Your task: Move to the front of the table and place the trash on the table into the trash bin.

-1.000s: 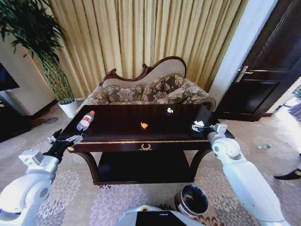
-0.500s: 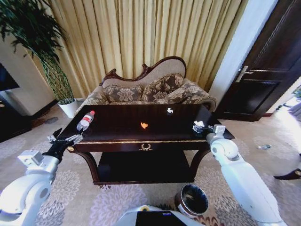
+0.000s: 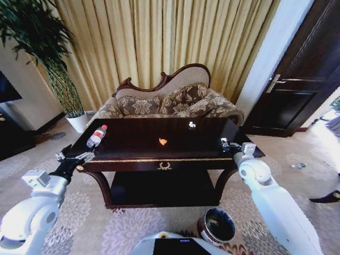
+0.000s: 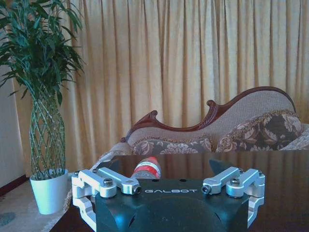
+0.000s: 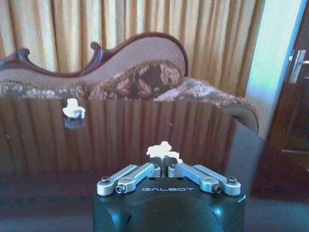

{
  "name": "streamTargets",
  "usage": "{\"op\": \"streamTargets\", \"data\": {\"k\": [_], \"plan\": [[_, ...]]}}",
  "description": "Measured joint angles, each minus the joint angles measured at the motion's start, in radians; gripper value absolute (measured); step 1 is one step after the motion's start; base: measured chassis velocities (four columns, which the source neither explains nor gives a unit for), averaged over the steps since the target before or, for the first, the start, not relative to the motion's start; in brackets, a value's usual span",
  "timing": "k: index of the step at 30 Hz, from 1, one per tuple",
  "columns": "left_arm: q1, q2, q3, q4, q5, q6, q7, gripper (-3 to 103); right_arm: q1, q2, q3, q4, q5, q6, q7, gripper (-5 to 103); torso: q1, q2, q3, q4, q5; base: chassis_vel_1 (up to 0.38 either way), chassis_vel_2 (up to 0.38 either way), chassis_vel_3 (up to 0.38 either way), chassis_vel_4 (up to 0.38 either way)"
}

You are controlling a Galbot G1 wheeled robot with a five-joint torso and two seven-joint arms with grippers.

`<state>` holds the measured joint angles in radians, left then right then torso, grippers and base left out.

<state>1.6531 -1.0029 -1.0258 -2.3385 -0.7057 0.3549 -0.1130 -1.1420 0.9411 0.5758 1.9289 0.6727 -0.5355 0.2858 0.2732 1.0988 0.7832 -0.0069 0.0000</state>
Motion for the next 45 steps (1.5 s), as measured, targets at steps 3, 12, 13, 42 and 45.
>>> {"op": "streamTargets", "data": {"k": [3,12,13,42,45], "plan": [[-0.001,-0.003,0.001,0.0,0.0,-0.002,0.0,100,-0.02,0.001,0.012,0.035,-0.01,0.056,0.003,1,0.0,0.0,0.0,-0.0001,0.0001,0.0,0.0,0.0,0.0],[-0.007,-0.017,0.016,-0.001,0.005,-0.004,0.003,100,-0.145,0.005,0.112,0.18,-0.007,0.16,0.044,0,0.0,0.0,0.0,0.0,-0.0001,0.0,0.0,0.0,0.0],[-0.008,-0.018,0.017,-0.001,0.005,-0.004,0.003,100,-0.169,0.011,0.136,0.198,-0.009,0.169,0.045,0,0.0,0.0,0.0,-0.0002,0.0,0.0,0.0,0.0,0.0],[-0.015,-0.012,0.012,-0.021,-0.006,0.0,0.001,100,-0.297,0.105,0.25,0.321,-0.086,0.181,0.053,0,0.0,0.0,0.0,0.0,0.0,0.0,0.0,0.0,0.0],[-0.014,-0.012,0.013,-0.022,-0.006,0.002,0.0,100,-0.298,0.108,0.25,0.321,-0.086,0.181,0.049,0,0.0,0.0,0.0,-0.0002,0.0,0.0,0.0,0.0,0.0]]}}
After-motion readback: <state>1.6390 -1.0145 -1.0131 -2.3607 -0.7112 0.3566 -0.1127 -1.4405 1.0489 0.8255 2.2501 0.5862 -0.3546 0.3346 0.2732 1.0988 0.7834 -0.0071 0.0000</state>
